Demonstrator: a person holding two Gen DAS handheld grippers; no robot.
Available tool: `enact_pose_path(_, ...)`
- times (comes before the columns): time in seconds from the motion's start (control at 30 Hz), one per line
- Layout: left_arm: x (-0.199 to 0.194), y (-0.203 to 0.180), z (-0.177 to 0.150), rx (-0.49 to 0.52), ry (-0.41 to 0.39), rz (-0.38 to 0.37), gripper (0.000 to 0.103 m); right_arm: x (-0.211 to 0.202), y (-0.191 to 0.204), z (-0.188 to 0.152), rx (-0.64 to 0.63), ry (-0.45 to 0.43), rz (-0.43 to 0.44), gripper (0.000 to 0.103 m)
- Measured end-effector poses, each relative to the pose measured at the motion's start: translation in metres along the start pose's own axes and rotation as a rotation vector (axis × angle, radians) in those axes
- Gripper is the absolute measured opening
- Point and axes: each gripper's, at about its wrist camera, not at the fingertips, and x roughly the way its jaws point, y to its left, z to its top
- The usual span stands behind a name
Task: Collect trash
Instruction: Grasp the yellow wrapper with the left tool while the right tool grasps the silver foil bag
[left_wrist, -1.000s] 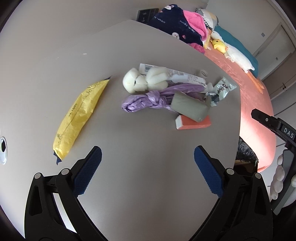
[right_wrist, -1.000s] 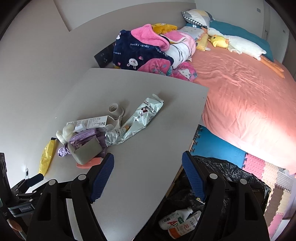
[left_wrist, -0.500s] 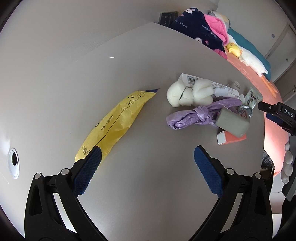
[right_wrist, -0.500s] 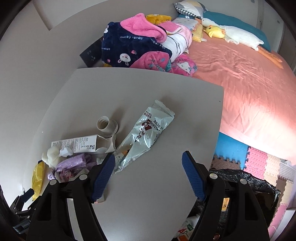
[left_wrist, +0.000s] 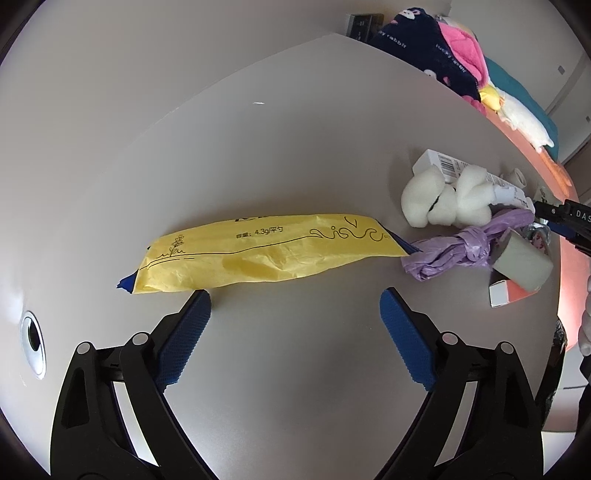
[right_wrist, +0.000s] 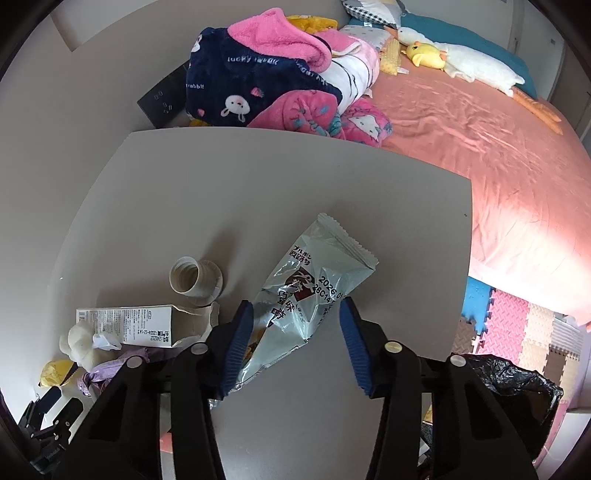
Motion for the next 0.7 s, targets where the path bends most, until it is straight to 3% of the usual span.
enact_pose_path(0.13, -0.011, 0.0, 0.001, 0.063, -0.02, 0.049, 0.09, 0.002, 0.002, -0.001, -0.012, -0.003, -0.008, 0.036)
enact_pose_path(0.2, -0.014, -0.003, 0.002, 0.113, -0.022, 0.08, 0.09, 0.003, 0.004, 0.0, -0.019, -0.004, -0.013, 0.025)
enact_pose_path(0.4, -0.012, -0.005, 0.013, 0.204, -0.025, 0.12, 0.092, 0.003, 0.007, -0.001, -0.037, -0.012, -0.01, 0.025)
enact_pose_path(0.7, 0.002, -0.007, 0.03, 0.275, -0.036, 0.092, 0.091, 0.003, 0.007, -0.001, -0.04, -0.008, -0.013, 0.025)
